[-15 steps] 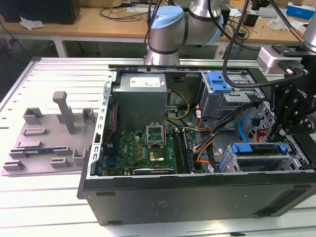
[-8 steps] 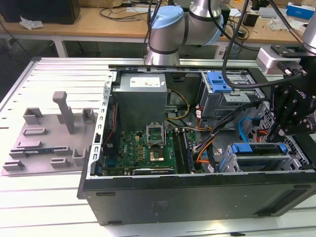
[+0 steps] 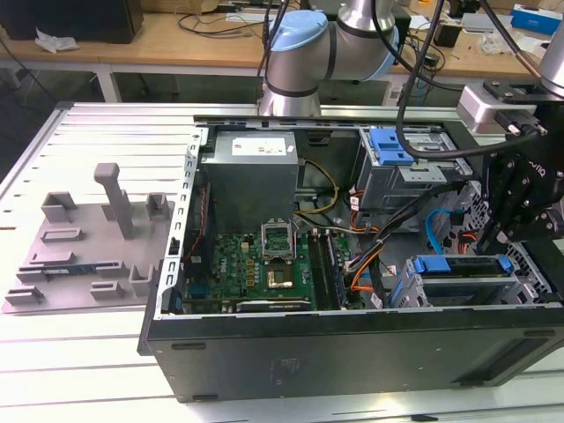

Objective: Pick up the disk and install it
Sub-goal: 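Insert the first disk wire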

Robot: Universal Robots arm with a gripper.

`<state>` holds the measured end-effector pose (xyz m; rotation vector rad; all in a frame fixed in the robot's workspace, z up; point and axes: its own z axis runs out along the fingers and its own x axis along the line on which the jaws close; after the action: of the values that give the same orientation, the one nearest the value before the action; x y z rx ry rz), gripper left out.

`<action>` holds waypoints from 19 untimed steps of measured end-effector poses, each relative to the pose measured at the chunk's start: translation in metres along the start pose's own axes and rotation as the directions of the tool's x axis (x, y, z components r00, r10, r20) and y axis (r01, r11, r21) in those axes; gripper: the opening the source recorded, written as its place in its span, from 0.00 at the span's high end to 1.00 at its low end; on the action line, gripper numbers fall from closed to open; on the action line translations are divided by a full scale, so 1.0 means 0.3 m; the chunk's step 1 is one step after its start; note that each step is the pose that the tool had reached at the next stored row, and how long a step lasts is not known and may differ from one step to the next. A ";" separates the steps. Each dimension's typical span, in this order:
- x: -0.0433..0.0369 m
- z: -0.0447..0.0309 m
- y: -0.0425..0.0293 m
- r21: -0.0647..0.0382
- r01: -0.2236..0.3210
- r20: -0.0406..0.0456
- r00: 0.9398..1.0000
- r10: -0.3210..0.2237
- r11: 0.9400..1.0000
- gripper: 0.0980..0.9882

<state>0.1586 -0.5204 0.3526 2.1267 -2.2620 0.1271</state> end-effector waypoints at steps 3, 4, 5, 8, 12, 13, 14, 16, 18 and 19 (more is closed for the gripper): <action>0.000 0.000 0.000 0.000 -0.004 0.000 1.000 0.004 1.000 0.93; -0.001 0.001 0.000 0.000 -0.005 0.000 1.000 0.005 1.000 0.93; -0.001 0.000 0.000 0.000 -0.005 0.000 1.000 0.005 1.000 0.93; -0.001 -0.003 0.000 -0.001 -0.009 -0.001 1.000 0.009 1.000 0.93; -0.002 0.000 0.000 -0.002 -0.031 -0.002 1.000 0.031 1.000 0.93; -0.002 0.001 0.000 -0.002 -0.031 -0.002 1.000 0.031 1.000 0.93; -0.002 0.002 0.000 -0.002 -0.031 -0.002 1.000 0.031 1.000 0.93; -0.007 0.002 0.000 -0.002 -0.020 -0.001 1.000 0.020 1.000 0.93; -0.011 0.001 0.001 0.000 0.002 0.000 1.000 -0.002 1.000 0.93; -0.011 0.001 0.001 0.000 0.006 0.000 1.000 -0.006 1.000 0.93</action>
<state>0.1586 -0.5170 0.3519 2.1329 -2.2558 0.1278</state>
